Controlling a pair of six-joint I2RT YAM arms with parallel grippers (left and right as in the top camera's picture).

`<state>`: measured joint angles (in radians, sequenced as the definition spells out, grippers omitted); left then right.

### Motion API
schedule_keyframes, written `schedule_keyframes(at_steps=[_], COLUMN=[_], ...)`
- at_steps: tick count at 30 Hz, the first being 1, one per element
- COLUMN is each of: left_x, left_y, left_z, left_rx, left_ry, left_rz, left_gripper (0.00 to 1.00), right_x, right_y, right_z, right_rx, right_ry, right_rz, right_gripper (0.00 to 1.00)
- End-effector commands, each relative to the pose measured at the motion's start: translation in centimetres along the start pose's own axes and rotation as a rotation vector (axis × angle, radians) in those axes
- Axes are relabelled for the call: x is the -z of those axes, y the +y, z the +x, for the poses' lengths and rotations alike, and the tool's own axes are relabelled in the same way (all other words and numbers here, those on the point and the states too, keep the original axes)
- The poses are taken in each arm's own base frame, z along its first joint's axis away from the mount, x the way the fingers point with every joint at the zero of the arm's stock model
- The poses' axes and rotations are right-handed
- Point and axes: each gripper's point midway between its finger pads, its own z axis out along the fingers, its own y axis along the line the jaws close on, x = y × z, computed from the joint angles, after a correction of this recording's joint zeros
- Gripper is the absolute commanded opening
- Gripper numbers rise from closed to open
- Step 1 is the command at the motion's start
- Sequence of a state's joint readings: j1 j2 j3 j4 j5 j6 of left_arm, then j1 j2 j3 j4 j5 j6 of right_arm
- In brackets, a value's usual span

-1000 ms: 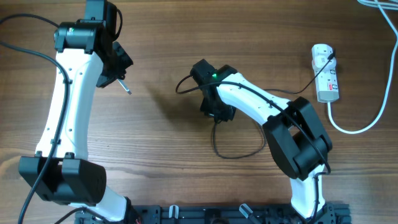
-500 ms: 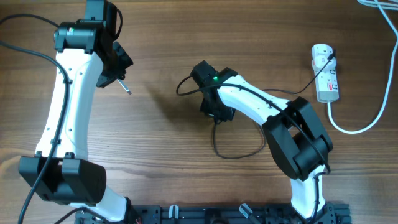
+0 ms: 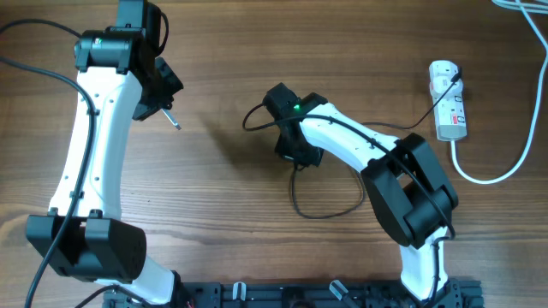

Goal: Plug charger to phone and switch on socket
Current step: 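Lower the right gripper and grasp the USB-C plug end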

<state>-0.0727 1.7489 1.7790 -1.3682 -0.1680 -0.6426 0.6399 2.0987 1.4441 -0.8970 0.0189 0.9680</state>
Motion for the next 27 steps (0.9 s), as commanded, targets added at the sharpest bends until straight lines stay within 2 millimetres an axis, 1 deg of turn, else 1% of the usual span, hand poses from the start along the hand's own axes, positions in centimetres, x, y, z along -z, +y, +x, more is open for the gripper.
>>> schedule_keyframes(at_steps=[1, 2, 3, 4, 7, 9, 11, 13, 19, 22, 26, 27], left_x=[-0.2, -0.3, -0.4, -0.4, -0.4, -0.4, -0.4, -0.4, -0.4, -0.4, -0.4, -0.4], left_y=[0.4, 0.5, 0.5, 0.5, 0.4, 0.4, 0.4, 0.4, 0.4, 0.4, 0.4, 0.4], left_z=[-0.2, -0.2, -0.1, -0.1, -0.1, -0.1, -0.1, -0.1, -0.2, -0.2, -0.2, -0.2], left_rx=[0.022, 0.022, 0.021, 0.021, 0.022, 0.022, 0.022, 0.022, 0.022, 0.022, 0.022, 0.022], left_ry=[-0.013, -0.010, -0.008, -0.008, -0.010, -0.010, -0.010, -0.010, -0.010, -0.010, -0.010, -0.010], left_rz=[-0.021, -0.023, -0.025, -0.025, -0.023, -0.023, -0.023, -0.023, -0.023, -0.023, -0.023, -0.023], left_gripper=[0.04, 0.04, 0.04, 0.04, 0.04, 0.04, 0.04, 0.04, 0.04, 0.04, 0.04, 0.04], right_x=[-2.8, -2.7, -2.7, -2.7, -2.7, -2.6, -2.6, -2.6, -2.7, -2.7, -2.7, -2.7], right_y=[-2.1, -2.2, -2.3, -2.4, -2.4, -2.0, -2.0, -2.0, -2.3, -2.6, -2.5, -2.5], right_z=[2.0, 2.1, 2.2, 2.2, 2.6, 3.1, 3.1, 3.1, 2.4, 1.9, 1.7, 1.7], right_rx=[-0.001, 0.000, 0.000, 0.000, 0.000, -0.001, -0.002, -0.002, 0.001, 0.003, 0.005, 0.004], right_ry=[0.082, 0.086, 0.090, 0.091, 0.113, 0.139, 0.143, 0.142, 0.103, 0.070, 0.065, 0.064], right_rz=[0.084, 0.090, 0.095, 0.098, 0.093, 0.075, 0.073, 0.072, 0.090, 0.112, 0.106, 0.105], right_gripper=[0.15, 0.15, 0.22, 0.24, 0.28, 0.27, 0.24, 0.17, 0.17, 0.19, 0.20, 0.19])
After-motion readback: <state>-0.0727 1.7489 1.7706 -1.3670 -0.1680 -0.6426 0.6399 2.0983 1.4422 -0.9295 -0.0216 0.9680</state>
